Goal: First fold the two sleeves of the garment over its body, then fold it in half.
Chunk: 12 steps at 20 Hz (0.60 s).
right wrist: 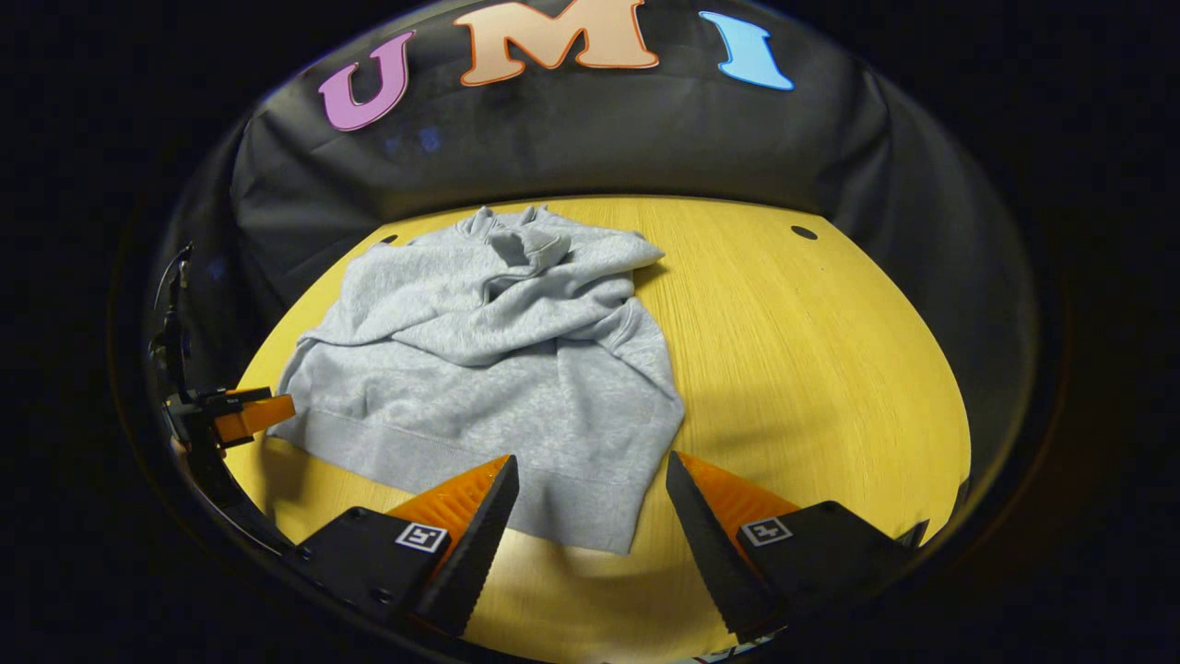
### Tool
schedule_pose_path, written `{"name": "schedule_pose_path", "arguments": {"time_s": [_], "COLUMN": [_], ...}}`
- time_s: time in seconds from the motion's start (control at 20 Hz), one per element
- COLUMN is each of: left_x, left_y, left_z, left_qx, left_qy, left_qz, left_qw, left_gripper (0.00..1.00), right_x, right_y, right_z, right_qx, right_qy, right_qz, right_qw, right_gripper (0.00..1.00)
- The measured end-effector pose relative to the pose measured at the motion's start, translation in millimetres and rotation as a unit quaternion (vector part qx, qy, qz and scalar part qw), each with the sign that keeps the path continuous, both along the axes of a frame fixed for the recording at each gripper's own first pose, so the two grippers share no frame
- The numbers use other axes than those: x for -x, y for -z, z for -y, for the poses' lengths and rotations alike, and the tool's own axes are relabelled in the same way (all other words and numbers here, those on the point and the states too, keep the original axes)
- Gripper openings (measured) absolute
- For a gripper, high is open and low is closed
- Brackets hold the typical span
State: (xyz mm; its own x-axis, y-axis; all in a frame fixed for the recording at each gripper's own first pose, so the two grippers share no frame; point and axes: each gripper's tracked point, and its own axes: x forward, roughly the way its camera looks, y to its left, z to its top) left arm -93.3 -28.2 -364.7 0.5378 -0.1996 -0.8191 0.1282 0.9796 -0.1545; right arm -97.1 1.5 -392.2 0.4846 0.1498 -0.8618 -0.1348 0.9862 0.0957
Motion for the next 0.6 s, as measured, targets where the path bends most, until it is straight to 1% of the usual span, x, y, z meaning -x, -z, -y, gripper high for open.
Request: {"name": "schedule_pose_path", "arguments": {"time_s": [0.15, 0.2, 0.25, 0.3, 0.35, 0.4, 0.45, 0.5, 0.55, 0.6], "left_x": [7.8, 5.1, 5.0, 7.1, 5.6, 6.4, 5.7, 5.6, 7.1, 5.2], "left_y": [9.6, 8.0, 9.5, 9.3, 8.6, 9.9, 9.2, 9.3, 8.8, 8.8], "left_z": [-2.2, -2.7, -2.1, -2.7, -2.7, -3.3, -3.7, -2.9, -2.1, -1.3], "left_qx": [-0.009, -0.01, -0.011, -0.012, -0.011, -0.013, -0.013, -0.013, -0.014, -0.015], "left_qy": [0.008, 0.012, 0.015, 0.015, 0.014, 0.013, 0.012, 0.013, 0.013, 0.014], "left_qz": [-0.013, -0.003, -0.001, -0.003, 0.002, -0.002, 0.003, 0.004, 0.005, 0.007], "left_qw": [1.0, 1.0, 1.0, 1.0, 1.0, 1.0, 1.0, 1.0, 1.0, 1.0], "left_gripper": [0.96, 0.95, 0.96, 0.96, 0.96, 0.96, 0.96, 0.96, 0.94, 0.93], "right_x": [7.0, 9.9, 12.0, 15.4, 18.8, 22.9, 25.6, 24.5, 24.5, 24.7], "right_y": [9.1, 11.5, 14.6, 18.3, 22.2, 26.1, 26.5, 27.0, 27.4, 27.1], "right_z": [-1.7, -1.4, -2.5, -2.4, -2.8, -2.3, -4.1, -5.2, -5.2, -5.9], "right_qx": [0.01, 0.01, 0.012, 0.016, 0.02, 0.025, 0.02, 0.018, 0.019, 0.019], "right_qy": [-0.004, -0.003, -0.003, -0.004, -0.005, -0.006, -0.004, 0.003, 0.003, 0.0], "right_qz": [-0.013, -0.018, -0.024, -0.03, -0.037, -0.045, -0.051, -0.051, -0.054, -0.054], "right_qw": [1.0, 1.0, 1.0, 0.999, 0.999, 0.999, 0.998, 0.999, 0.998, 0.998], "right_gripper": [0.96, 0.96, 0.99, 0.96, 0.99, 0.99, 0.96, 1.0, 0.99, 0.95]}}
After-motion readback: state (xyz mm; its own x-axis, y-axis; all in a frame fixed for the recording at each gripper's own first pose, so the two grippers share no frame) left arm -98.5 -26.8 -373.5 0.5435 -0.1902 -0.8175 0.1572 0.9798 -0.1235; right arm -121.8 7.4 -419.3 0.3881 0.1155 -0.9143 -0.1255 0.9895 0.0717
